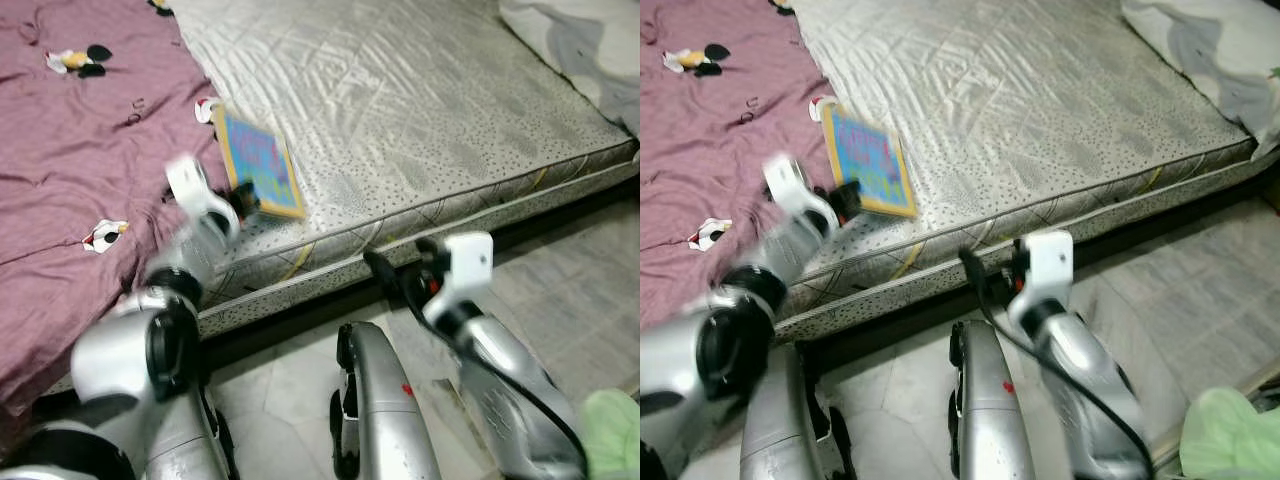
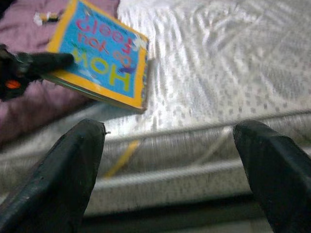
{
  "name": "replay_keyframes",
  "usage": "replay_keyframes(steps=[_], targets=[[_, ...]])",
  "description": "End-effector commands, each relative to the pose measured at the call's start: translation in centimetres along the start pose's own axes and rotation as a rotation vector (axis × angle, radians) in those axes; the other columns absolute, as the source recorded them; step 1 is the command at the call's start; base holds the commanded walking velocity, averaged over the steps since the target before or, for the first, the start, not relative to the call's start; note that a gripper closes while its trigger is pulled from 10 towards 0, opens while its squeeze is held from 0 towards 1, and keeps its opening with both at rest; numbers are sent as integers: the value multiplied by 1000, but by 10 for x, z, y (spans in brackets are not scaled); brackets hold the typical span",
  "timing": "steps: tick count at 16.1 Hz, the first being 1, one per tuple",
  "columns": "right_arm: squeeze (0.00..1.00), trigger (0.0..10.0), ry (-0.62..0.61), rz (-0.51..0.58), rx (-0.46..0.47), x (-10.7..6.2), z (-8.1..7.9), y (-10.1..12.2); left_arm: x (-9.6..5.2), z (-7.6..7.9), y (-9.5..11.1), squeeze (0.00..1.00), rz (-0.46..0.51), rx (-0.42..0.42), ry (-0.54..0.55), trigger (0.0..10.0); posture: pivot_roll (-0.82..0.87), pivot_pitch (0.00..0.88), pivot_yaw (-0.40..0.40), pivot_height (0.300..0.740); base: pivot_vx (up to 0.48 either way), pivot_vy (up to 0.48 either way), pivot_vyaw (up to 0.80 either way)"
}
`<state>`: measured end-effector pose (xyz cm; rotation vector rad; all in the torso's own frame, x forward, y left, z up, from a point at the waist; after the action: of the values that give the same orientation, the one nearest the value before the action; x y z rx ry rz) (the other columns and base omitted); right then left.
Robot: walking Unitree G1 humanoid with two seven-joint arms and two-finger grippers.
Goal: Clean up the room
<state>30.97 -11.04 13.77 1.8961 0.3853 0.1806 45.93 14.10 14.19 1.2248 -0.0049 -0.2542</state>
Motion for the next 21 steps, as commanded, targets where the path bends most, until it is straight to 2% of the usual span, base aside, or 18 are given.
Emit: replay_keyframes(steps=[1, 3, 4, 5, 6, 8, 10, 11, 13, 14, 15, 17, 21], targets=[[0, 10000, -17, 25, -14, 4, 4, 3, 4, 13, 42, 0, 121, 92, -61, 0, -132, 0, -64, 534, 0, 0, 0], [0, 10000, -28, 54, -10, 15, 5, 5, 2, 18, 77, 0, 224, 210, -93, 0, -92, 0, -61, 534, 0, 0, 0], [0, 10000, -37, 76, -12, 23, 6, 5, -6, 15, 102, 0, 318, 324, -96, 0, -63, 0, -55, 534, 0, 0, 0], [0, 10000, -38, 79, -12, 25, 6, 4, -7, 14, 104, 0, 327, 342, -94, 0, -51, 0, -48, 534, 0, 0, 0], [0, 10000, -55, 109, -8, 29, 7, 5, -18, -3, 106, 0, 366, 415, -62, 0, -29, 0, -32, 534, 0, 0, 0], [0, 10000, -71, 135, -5, 34, 9, 6, -39, -23, 99, 0, 399, 558, -16, 0, -12, 0, -7, 534, 0, 0, 0], [0, 10000, -84, 159, -4, 38, 10, 10, -66, -46, 86, 0, 401, 582, 74, 0, 8, 0, -15, 534, 0, 0, 0], [0, 10000, -84, 173, 1, 39, 11, 12, -79, -49, 80, 0, 402, 615, 105, 0, 25, 0, -29, 534, 0, 0, 0], [0, 10000, -105, 184, 7, 42, 17, 12, -97, -53, 72, 0, 403, 631, 181, 0, 50, 0, -49, 553, 0, 0, 0], [0, 10000, -102, 192, 14, 46, 17, 13, -104, -50, 63, 0, 377, 656, 193, 10000, 57, 0, -54, 568, 0, 0, 0], [0, 10000, -100, 195, 14, 47, 16, 14, -105, -49, 61, 0, 377, 654, 192, 10000, 57, 0, -54, 573, 0, 0, 0], [0, 10000, -95, 218, 10, 52, 16, 20, -113, -35, 43, 0, 338, 634, 172, 10000, 56, 0, -52, 603, 0, 0, 0], [0, 10000, -103, 238, 5, 54, 19, 26, -109, -15, 29, 0, 313, 601, 139, 10000, 38, 0, -48, 653, 0, 0, 0]])
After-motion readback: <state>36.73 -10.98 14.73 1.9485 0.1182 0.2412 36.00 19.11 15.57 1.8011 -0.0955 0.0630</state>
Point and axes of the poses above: a point about 5 cm out from each wrist's last joint towards the gripper, its own x axis pointing out of the wrist towards the gripper, its own y axis along the axis of the wrist's last joint, z = x × y, the point moved 6 cm from there along x, pointing out of the wrist towards the gripper, and after that the axes turned 12 degrees about x, right-handed, at the moved point
